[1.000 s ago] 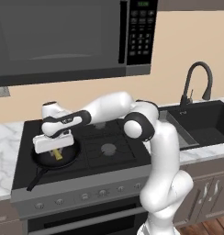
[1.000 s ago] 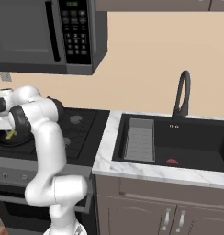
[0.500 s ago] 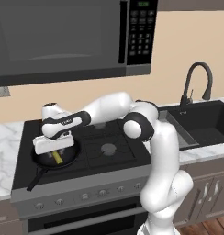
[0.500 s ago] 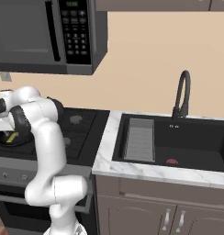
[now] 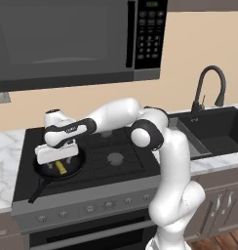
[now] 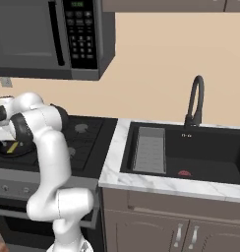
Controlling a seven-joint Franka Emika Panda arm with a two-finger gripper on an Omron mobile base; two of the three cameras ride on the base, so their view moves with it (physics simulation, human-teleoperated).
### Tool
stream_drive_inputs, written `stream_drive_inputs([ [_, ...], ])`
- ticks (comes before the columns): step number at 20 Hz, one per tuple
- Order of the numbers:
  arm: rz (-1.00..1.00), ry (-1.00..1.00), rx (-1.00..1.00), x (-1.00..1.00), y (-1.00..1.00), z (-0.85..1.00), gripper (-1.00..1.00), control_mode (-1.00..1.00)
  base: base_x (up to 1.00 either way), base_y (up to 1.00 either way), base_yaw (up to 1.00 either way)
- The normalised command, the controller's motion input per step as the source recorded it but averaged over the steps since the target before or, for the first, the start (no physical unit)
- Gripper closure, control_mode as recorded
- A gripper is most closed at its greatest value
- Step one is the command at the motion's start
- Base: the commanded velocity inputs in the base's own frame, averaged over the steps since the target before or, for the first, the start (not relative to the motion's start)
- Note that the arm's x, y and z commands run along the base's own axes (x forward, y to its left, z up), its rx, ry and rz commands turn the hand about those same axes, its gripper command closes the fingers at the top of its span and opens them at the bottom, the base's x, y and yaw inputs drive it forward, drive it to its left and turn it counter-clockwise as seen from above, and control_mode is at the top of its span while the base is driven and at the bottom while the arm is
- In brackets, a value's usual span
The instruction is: Pick up the butter stick and place it in the pan. Then turn on the burner for the pan.
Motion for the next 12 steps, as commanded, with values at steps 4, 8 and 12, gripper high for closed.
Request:
stream_drive_inputs([
  [4,0.0,-0.07,0.0,-0.14,0.0,0.15,-1.0,-1.0,0.0,0.0,0.0],
  [8,0.0,-0.09,0.0,-0.18,0.0,0.22,-1.0,-1.0,0.0,0.0,0.0],
  [12,0.0,-0.12,0.0,-0.19,0.0,0.33,-1.0,-1.0,0.0,0.0,0.0],
])
